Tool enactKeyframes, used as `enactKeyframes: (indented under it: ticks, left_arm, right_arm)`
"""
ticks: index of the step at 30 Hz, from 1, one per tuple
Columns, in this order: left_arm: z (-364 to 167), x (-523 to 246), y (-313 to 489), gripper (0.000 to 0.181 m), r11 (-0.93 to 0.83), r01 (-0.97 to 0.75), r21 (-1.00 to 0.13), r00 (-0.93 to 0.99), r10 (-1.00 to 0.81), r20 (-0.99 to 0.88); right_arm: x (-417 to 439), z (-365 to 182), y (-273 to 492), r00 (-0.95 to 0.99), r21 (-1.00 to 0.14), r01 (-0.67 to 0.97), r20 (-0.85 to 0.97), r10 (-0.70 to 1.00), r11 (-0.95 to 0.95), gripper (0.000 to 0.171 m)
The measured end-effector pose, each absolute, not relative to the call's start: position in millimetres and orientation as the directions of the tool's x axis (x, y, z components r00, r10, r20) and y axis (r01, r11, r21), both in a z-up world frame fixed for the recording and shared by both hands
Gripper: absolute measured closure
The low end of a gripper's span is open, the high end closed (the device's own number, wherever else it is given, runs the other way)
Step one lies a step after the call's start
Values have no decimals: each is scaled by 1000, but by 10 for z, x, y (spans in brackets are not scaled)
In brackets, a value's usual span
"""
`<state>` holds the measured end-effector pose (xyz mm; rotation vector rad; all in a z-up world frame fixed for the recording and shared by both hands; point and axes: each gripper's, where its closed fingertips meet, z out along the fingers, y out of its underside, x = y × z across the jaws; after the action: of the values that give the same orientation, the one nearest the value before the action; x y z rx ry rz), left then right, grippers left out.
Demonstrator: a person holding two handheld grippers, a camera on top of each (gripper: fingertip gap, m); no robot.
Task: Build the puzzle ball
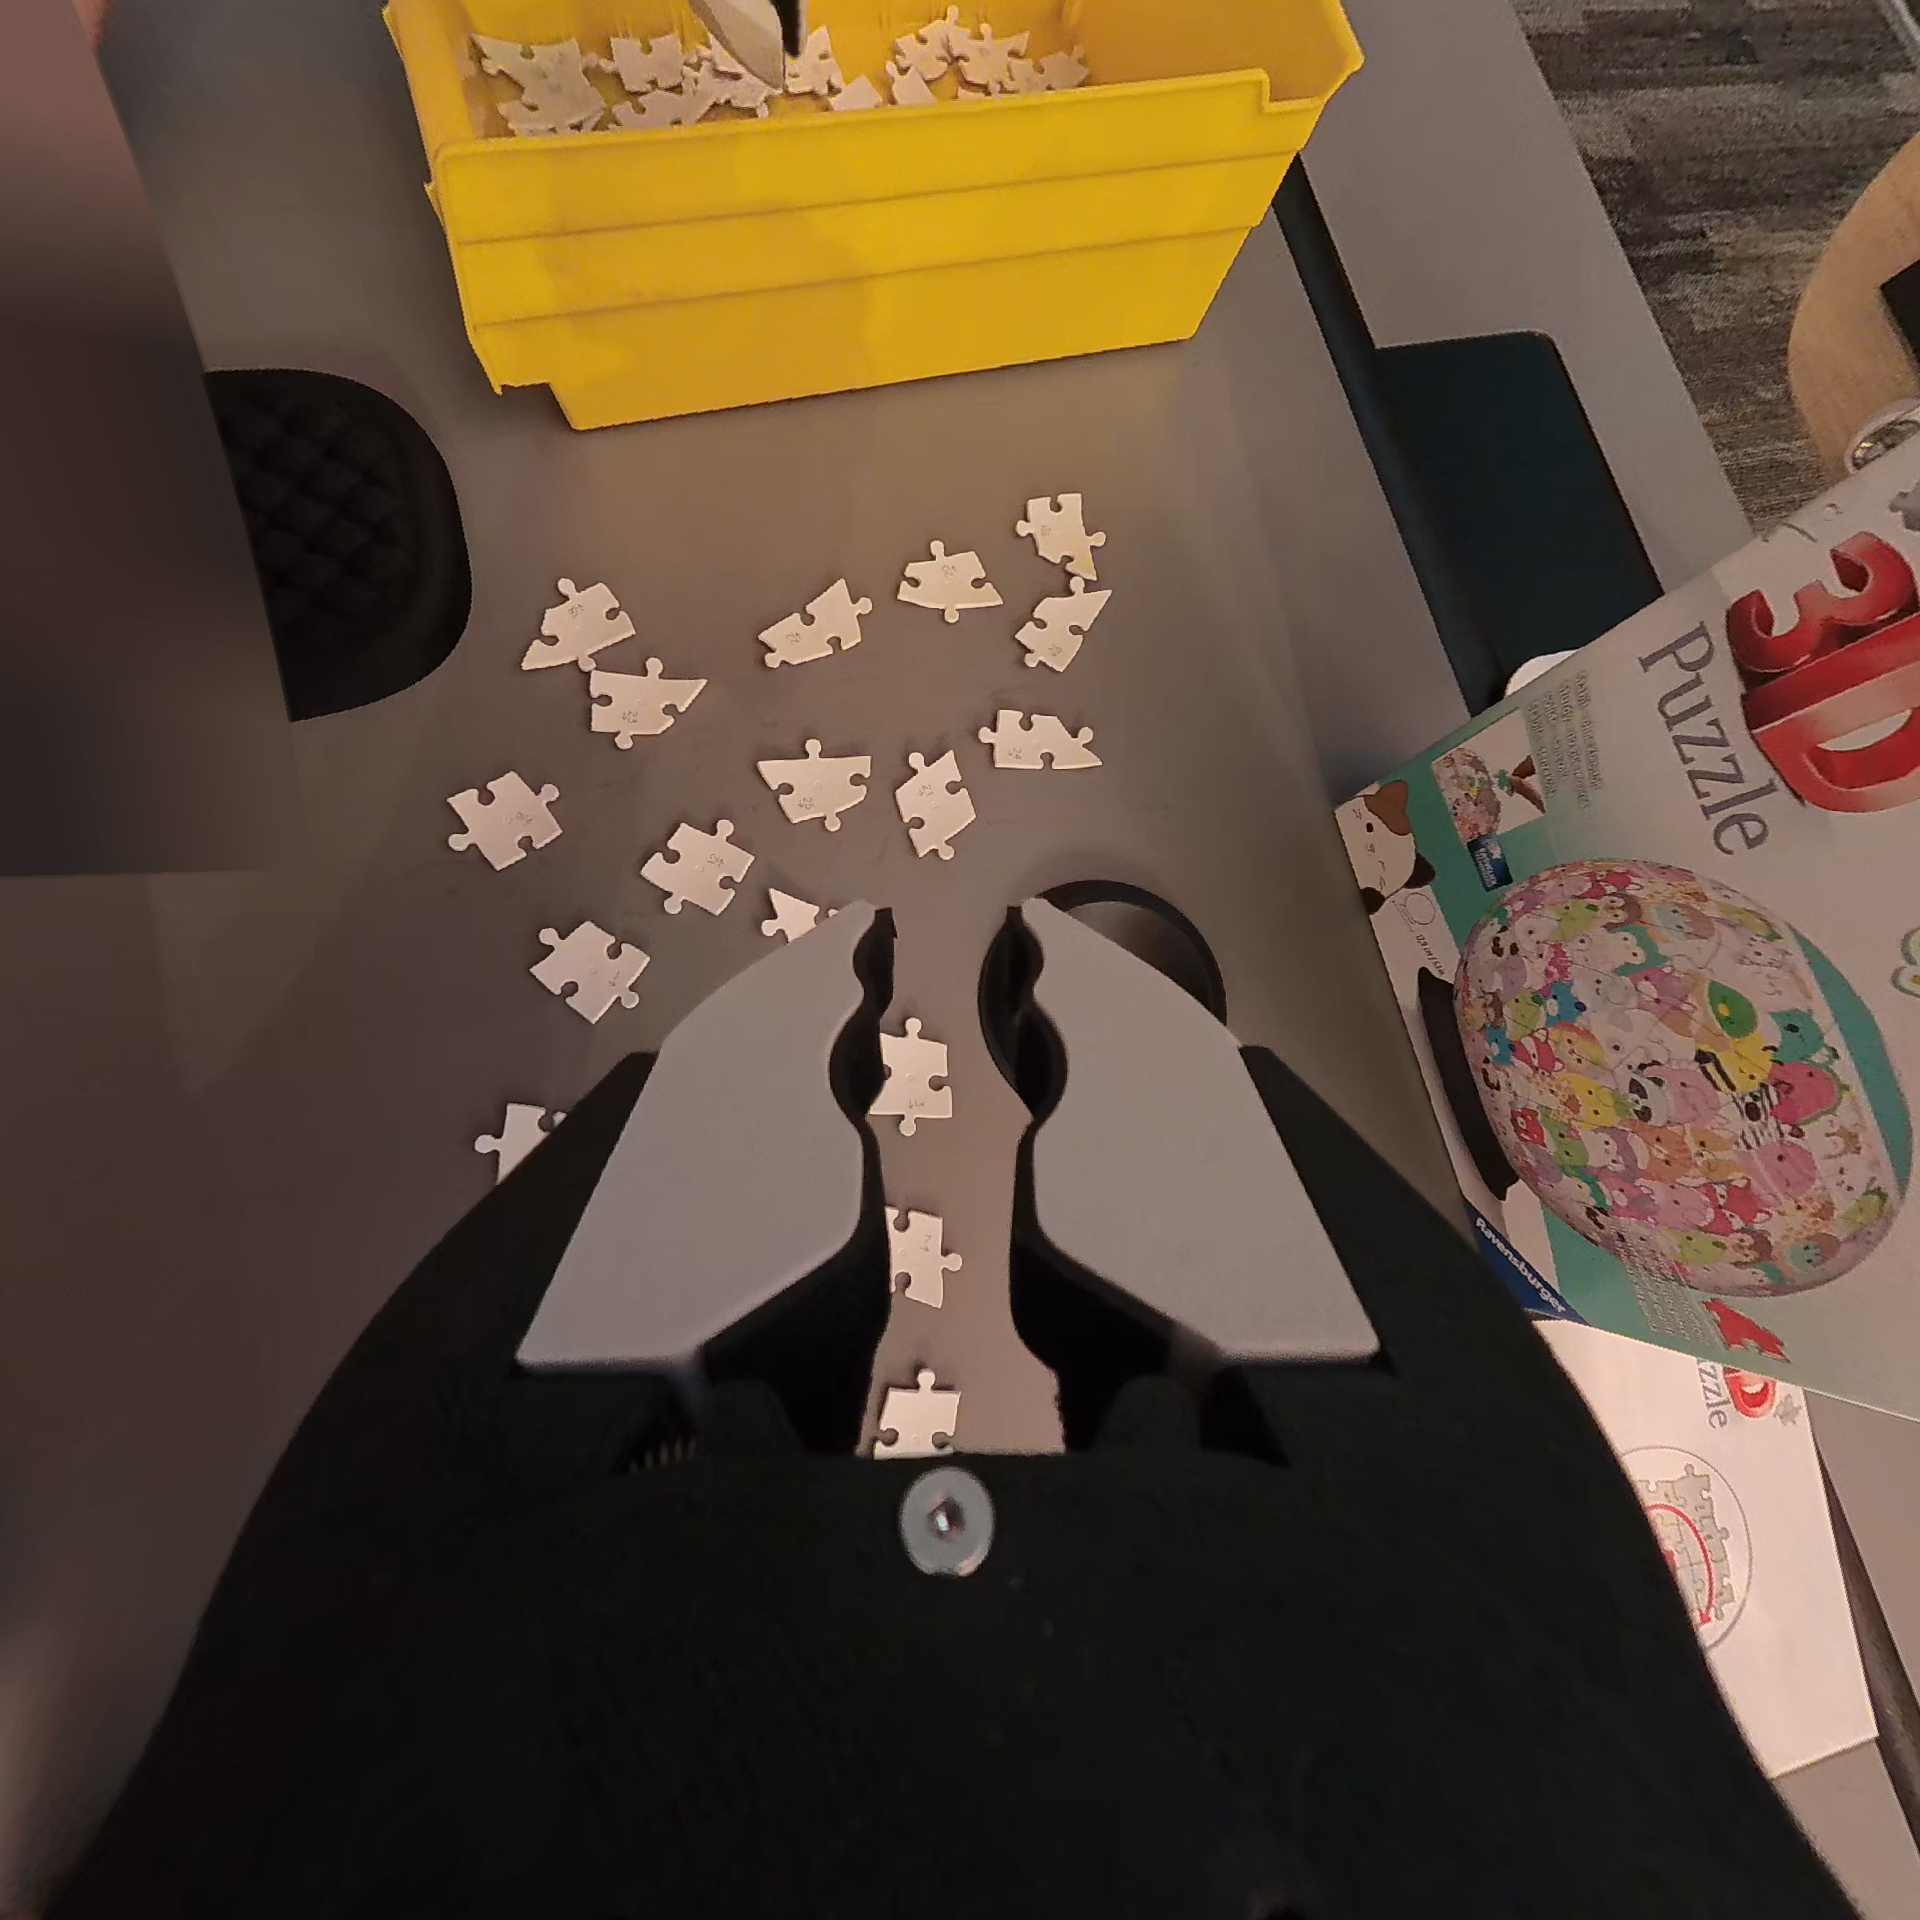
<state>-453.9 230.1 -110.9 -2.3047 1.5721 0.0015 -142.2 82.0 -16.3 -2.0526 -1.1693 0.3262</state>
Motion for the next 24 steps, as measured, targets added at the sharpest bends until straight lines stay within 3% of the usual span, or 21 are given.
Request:
enactKeyframes:
  ticks: [7,11,18,22,24]
  left_arm:
    - [-1268,-4647,2309,160,-379,-901,-212,416,-893,-170]
    - [-1305,-4543,2066,150,-303,-931,-205,323,-944,-69]
    - [-1327,-4500,1992,139,-257,-947,-193,272,-961,-58]
    - [-1380,-4572,2082,140,-243,-957,-158,262,-958,-115]
    - [-1302,-4580,2340,148,-260,-942,-212,307,-922,-235]
  right_arm:
    - [-1414,-187,823,550,-700,641,132,825,-315,149]
    - [-1407,-196,825,550,-699,640,128,825,-318,149]
    - [-1399,-204,819,547,-695,645,130,827,-318,149]
    - [-1396,-201,819,546,-695,645,129,828,-317,149]
    - [-1395,-209,820,544,-694,647,129,829,-317,149]
